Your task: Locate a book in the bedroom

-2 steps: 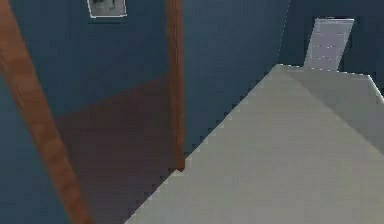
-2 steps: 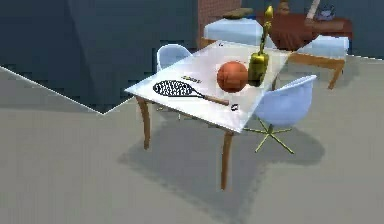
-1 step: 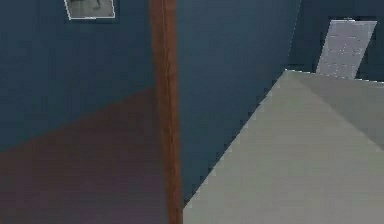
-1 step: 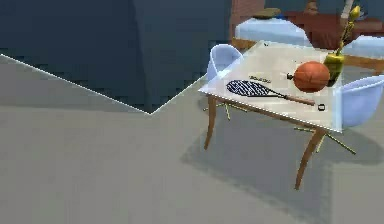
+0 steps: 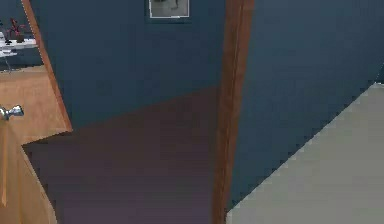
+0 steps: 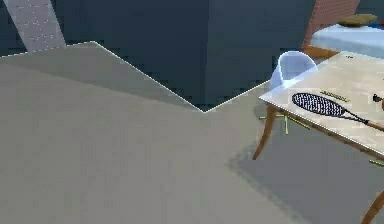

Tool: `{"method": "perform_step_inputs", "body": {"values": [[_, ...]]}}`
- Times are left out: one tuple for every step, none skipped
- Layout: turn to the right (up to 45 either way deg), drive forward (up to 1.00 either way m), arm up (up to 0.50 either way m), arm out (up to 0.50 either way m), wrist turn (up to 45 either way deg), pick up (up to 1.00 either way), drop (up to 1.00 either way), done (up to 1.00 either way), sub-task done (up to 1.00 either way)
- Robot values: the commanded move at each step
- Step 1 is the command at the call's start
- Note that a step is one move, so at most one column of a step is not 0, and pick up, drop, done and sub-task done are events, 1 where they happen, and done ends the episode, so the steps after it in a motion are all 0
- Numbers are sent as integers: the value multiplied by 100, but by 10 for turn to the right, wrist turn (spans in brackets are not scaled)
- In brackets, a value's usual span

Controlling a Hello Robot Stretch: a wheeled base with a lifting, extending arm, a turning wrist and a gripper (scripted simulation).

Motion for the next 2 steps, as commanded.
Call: {"method": "perform_step_inputs", "body": {"values": [[0,50,0,0,0,0,0,0,0],[-420,0,0,0,0,0,0,0,0]]}}
